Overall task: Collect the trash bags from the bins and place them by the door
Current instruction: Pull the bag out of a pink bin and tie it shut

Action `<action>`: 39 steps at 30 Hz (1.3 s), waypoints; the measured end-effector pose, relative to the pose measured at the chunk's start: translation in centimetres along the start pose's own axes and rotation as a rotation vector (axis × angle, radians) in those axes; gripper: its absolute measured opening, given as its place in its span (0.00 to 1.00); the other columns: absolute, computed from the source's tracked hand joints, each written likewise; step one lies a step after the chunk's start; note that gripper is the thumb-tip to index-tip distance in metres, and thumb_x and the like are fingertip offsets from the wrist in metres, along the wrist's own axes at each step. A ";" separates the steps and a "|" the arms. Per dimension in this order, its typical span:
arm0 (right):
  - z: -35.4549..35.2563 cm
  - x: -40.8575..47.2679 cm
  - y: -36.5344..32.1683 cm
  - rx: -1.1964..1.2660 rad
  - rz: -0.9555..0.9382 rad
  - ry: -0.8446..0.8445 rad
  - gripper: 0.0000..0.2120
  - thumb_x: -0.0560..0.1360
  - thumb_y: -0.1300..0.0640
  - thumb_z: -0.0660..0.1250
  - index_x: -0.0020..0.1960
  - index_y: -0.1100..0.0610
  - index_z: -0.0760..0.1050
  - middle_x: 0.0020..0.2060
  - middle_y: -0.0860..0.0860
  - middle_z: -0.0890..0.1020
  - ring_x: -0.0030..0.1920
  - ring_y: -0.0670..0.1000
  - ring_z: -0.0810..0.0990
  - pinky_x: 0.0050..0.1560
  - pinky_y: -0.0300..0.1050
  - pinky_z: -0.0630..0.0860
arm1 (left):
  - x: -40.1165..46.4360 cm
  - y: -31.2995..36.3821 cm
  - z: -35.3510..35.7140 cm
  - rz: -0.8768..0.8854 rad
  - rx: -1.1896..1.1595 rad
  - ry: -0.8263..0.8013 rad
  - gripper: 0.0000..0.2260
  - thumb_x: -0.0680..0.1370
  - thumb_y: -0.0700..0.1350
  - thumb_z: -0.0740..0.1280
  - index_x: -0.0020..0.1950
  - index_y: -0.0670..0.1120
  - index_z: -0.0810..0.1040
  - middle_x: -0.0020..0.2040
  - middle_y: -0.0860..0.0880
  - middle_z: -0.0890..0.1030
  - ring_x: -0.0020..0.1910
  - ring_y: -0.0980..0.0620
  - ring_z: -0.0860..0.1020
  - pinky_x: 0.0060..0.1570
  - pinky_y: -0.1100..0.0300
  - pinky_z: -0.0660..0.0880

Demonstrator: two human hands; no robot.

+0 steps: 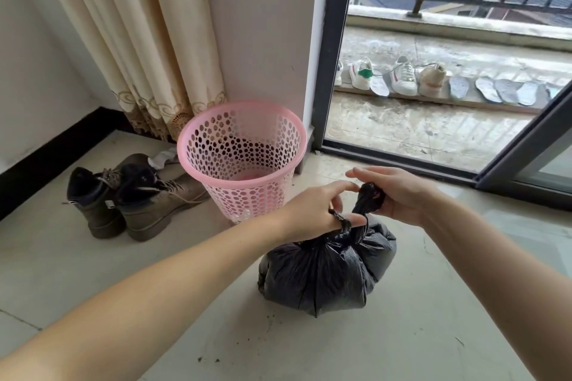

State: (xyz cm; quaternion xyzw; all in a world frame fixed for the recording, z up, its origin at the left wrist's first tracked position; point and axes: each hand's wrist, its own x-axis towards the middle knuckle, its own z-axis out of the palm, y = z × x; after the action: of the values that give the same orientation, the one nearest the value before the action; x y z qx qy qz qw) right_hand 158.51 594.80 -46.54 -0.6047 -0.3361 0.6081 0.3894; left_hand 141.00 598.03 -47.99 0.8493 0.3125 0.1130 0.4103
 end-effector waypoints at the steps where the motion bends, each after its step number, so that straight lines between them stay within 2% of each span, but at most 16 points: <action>1: 0.3 0.0 0.0 -0.057 -0.028 0.022 0.09 0.76 0.54 0.66 0.51 0.58 0.79 0.34 0.52 0.77 0.33 0.48 0.74 0.34 0.40 0.75 | 0.5 0.3 0.5 -0.017 -0.074 0.020 0.19 0.74 0.54 0.69 0.63 0.49 0.72 0.40 0.55 0.72 0.37 0.61 0.71 0.42 0.65 0.68; 4: 0.7 0.0 0.3 -0.230 -0.112 0.110 0.11 0.75 0.52 0.68 0.52 0.59 0.80 0.37 0.55 0.79 0.29 0.48 0.72 0.29 0.39 0.71 | 1.4 0.7 0.9 -0.061 -0.279 0.093 0.07 0.76 0.47 0.69 0.47 0.45 0.76 0.36 0.55 0.73 0.34 0.60 0.70 0.37 0.70 0.67; 8: -0.2 -0.6 0.0 -0.166 -0.081 0.075 0.14 0.76 0.49 0.65 0.55 0.57 0.77 0.36 0.53 0.74 0.22 0.43 0.62 0.25 0.37 0.66 | 1.5 0.3 1.1 -0.083 -0.436 0.098 0.07 0.77 0.41 0.67 0.40 0.45 0.74 0.33 0.53 0.71 0.29 0.60 0.68 0.30 0.72 0.64; 11: -1.5 -1.5 -0.4 -0.283 0.042 -0.106 0.19 0.71 0.44 0.66 0.53 0.58 0.77 0.35 0.50 0.74 0.27 0.44 0.66 0.30 0.36 0.67 | 1.8 -0.4 1.1 -0.147 -0.476 0.194 0.11 0.77 0.39 0.66 0.36 0.47 0.71 0.29 0.54 0.71 0.25 0.63 0.67 0.30 0.70 0.64; 15: -0.7 -1.2 0.4 -0.466 0.006 -0.214 0.19 0.68 0.46 0.72 0.49 0.61 0.79 0.38 0.52 0.80 0.40 0.47 0.78 0.45 0.42 0.73 | 2.3 -1.3 1.3 -0.213 -0.526 0.342 0.12 0.75 0.40 0.67 0.35 0.47 0.68 0.36 0.46 0.76 0.34 0.54 0.71 0.37 0.62 0.68; 17: 1.1 -0.6 1.4 -0.546 -0.118 -0.143 0.12 0.70 0.48 0.72 0.44 0.57 0.78 0.38 0.53 0.80 0.42 0.51 0.79 0.48 0.51 0.75 | 2.5 -1.2 1.4 -0.218 -0.531 0.384 0.12 0.76 0.38 0.64 0.35 0.47 0.66 0.34 0.48 0.72 0.34 0.53 0.70 0.35 0.63 0.68; 19: 2.8 0.2 2.4 -0.557 -0.248 0.034 0.07 0.72 0.52 0.69 0.44 0.56 0.77 0.38 0.54 0.83 0.43 0.54 0.83 0.53 0.56 0.79 | 2.6 -1.1 1.3 -0.199 -0.561 0.399 0.13 0.77 0.35 0.63 0.35 0.47 0.64 0.33 0.50 0.69 0.32 0.56 0.69 0.30 0.66 0.69; 22: 3.9 0.3 2.5 -0.686 -0.416 0.307 0.05 0.75 0.58 0.62 0.45 0.58 0.76 0.35 0.52 0.81 0.34 0.49 0.78 0.38 0.42 0.76 | 2.5 -1.3 1.2 -0.192 -0.579 0.410 0.12 0.76 0.37 0.64 0.36 0.46 0.65 0.32 0.51 0.67 0.29 0.58 0.67 0.30 0.68 0.66; 24: 3.7 0.1 2.1 -0.578 -0.450 0.350 0.07 0.75 0.61 0.60 0.42 0.60 0.76 0.35 0.53 0.82 0.33 0.51 0.76 0.36 0.43 0.72 | 2.6 -1.8 1.1 -0.211 -0.650 0.426 0.11 0.74 0.41 0.67 0.37 0.47 0.67 0.33 0.48 0.70 0.34 0.54 0.69 0.38 0.60 0.71; 26: 3.1 0.0 1.6 -0.211 -0.395 0.222 0.09 0.74 0.64 0.59 0.38 0.59 0.75 0.30 0.53 0.81 0.34 0.57 0.76 0.40 0.50 0.73 | 2.7 -2.1 0.4 -0.236 -0.855 0.442 0.09 0.76 0.39 0.64 0.37 0.46 0.67 0.32 0.46 0.74 0.34 0.51 0.73 0.47 0.53 0.75; 28: 2.1 0.0 1.4 0.022 -0.310 0.081 0.10 0.74 0.67 0.57 0.37 0.60 0.73 0.23 0.50 0.70 0.27 0.53 0.67 0.33 0.46 0.67 | 2.7 -2.3 -0.5 -0.229 -1.058 0.371 0.09 0.79 0.34 0.58 0.40 0.45 0.67 0.27 0.49 0.70 0.26 0.54 0.70 0.41 0.58 0.76; 29: 1.4 0.0 1.5 0.001 -0.281 0.054 0.09 0.74 0.68 0.57 0.37 0.61 0.71 0.22 0.49 0.65 0.25 0.50 0.62 0.29 0.42 0.63 | 2.5 -2.6 -1.0 -0.228 -1.090 0.304 0.08 0.79 0.35 0.57 0.42 0.45 0.69 0.27 0.50 0.67 0.24 0.56 0.66 0.36 0.61 0.74; 31: 0.2 0.0 2.2 -0.279 -0.288 0.065 0.07 0.73 0.66 0.60 0.37 0.63 0.68 0.24 0.49 0.63 0.25 0.47 0.59 0.26 0.39 0.57 | 2.1 -3.6 -1.8 -0.226 -0.922 0.121 0.03 0.80 0.40 0.59 0.50 0.44 0.72 0.28 0.52 0.66 0.25 0.57 0.64 0.31 0.63 0.69; 34: 0.0 0.3 3.7 -0.828 -0.371 0.084 0.07 0.73 0.63 0.63 0.36 0.59 0.70 0.27 0.48 0.68 0.27 0.46 0.64 0.29 0.36 0.62 | 1.5 -5.0 -1.4 -0.183 -0.239 -0.098 0.12 0.78 0.53 0.64 0.49 0.45 0.77 0.32 0.54 0.73 0.30 0.56 0.70 0.36 0.62 0.69; 36: 0.6 0.7 4.8 -1.028 -0.385 0.036 0.10 0.73 0.61 0.63 0.35 0.52 0.67 0.28 0.46 0.69 0.29 0.46 0.66 0.31 0.36 0.63 | 1.5 -5.5 -0.2 -0.109 0.103 -0.139 0.16 0.77 0.56 0.64 0.46 0.42 0.77 0.37 0.50 0.77 0.37 0.52 0.74 0.40 0.57 0.69; 39: 0.7 1.8 6.4 -1.270 -0.425 0.001 0.06 0.74 0.58 0.61 0.39 0.55 0.67 0.32 0.51 0.75 0.35 0.55 0.73 0.33 0.44 0.65 | 1.3 -6.5 1.1 -0.051 0.247 -0.135 0.17 0.78 0.55 0.62 0.45 0.41 0.75 0.40 0.46 0.79 0.40 0.47 0.75 0.41 0.54 0.69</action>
State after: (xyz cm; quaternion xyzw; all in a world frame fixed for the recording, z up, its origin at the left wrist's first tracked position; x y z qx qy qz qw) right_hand 157.43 593.38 -53.00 -0.6374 -0.7403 0.2020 0.0692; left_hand 139.66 601.17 -53.76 0.8908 0.3171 0.0058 0.3255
